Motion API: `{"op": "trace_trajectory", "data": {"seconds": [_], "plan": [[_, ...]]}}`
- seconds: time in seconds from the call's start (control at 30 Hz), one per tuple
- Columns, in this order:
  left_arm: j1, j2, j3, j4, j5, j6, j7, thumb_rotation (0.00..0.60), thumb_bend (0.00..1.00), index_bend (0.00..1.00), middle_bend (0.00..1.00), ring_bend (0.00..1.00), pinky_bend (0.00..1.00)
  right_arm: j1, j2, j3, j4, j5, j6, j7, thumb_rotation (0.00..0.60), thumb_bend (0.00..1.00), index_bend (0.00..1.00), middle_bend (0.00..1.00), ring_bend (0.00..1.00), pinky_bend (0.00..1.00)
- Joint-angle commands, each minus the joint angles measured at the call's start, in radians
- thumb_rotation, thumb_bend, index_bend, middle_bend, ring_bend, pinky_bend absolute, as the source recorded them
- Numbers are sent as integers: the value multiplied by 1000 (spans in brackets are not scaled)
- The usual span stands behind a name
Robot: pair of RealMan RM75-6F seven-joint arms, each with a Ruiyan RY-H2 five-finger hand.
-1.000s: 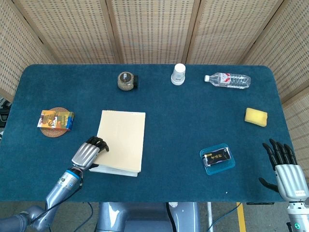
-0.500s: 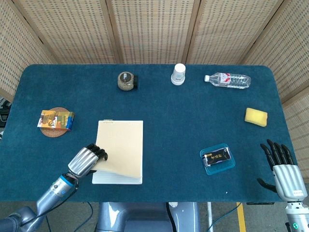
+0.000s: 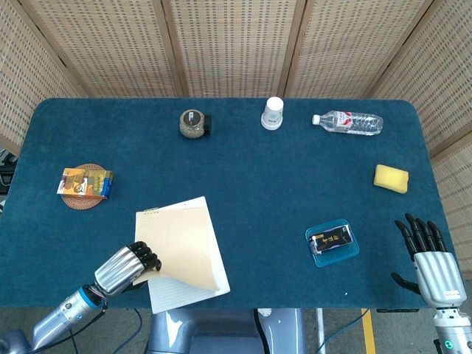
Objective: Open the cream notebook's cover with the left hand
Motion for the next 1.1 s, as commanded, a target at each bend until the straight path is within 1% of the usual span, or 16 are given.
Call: {"op": "trace_trajectory", "data": {"seconds": [0.03,0.13,0.23,0.37,0.5,0.57,0.6,0.67,0.7,0.8,0.9,0.93,0.97,1.03,1.07,1.1], "plan": [[3,33,17,-40,20,18,-24,600,705,789,640,432,356,0,0,0,0,1,-1,0,600,0,38,0,0,0],[6,38,14,-45,22,30,-35,600,703,789,640,433,356,1,0,0,1,2,-2,1,600,0,38,0,0,0],[9,30,-24,-47,-23,36,-60,600,702,789,640,437,358,1,-1,-1,1,0,-1,0,600,0,38,0,0,0],[-6,24,-84,-65,-103,23,-180,600,701,789,640,438,359,1,-2,-1,2,0,-2,-3,600,0,38,0,0,0],[-38,38,-182,-111,-234,-18,-355,600,701,789,641,438,358,2,-5,-2,1,0,-3,-12,600,0,38,0,0,0],[-48,48,-219,-125,-281,-37,-406,600,701,789,641,438,358,2,-6,-1,1,-1,-3,-17,600,0,38,0,0,0],[-55,52,-249,-130,-322,-52,-430,600,700,790,641,438,358,2,-7,-1,1,0,-3,-20,600,0,38,0,0,0],[-65,56,-291,-132,-384,-83,-473,600,700,791,644,438,358,2,-9,-1,1,2,-4,-25,600,0,38,0,0,0],[-71,56,-320,-127,-427,-105,-504,600,701,791,645,438,358,3,-10,0,1,4,-6,-28,600,0,38,0,0,0],[-88,44,-380,-91,-521,-164,-558,600,702,791,645,441,358,5,-13,1,2,8,-11,-35,600,0,38,0,0,0],[-110,16,-455,-25,-633,-238,-625,600,702,791,645,441,358,7,-17,3,3,16,-16,-44,600,0,38,0,0,0],[-114,10,-468,-13,-652,-252,-636,600,702,791,645,443,358,8,-17,4,3,17,-17,-46,600,0,38,0,0,0],[-125,-1,-496,17,-695,-287,-654,600,702,791,645,445,357,9,-19,5,2,20,-20,-51,600,0,38,0,0,0],[-141,-12,-525,53,-745,-342,-669,600,701,788,644,447,342,10,-21,6,1,25,-23,-58,600,0,38,0,0,0],[-149,-14,-536,69,-765,-369,-673,600,682,748,620,430,306,10,-21,6,0,27,-24,-61,600,0,38,0,0,0],[-159,-19,-549,93,-787,-399,-674,600,591,613,512,340,221,11,-22,7,0,30,-26,-64,600,0,38,0,0,0]]}}
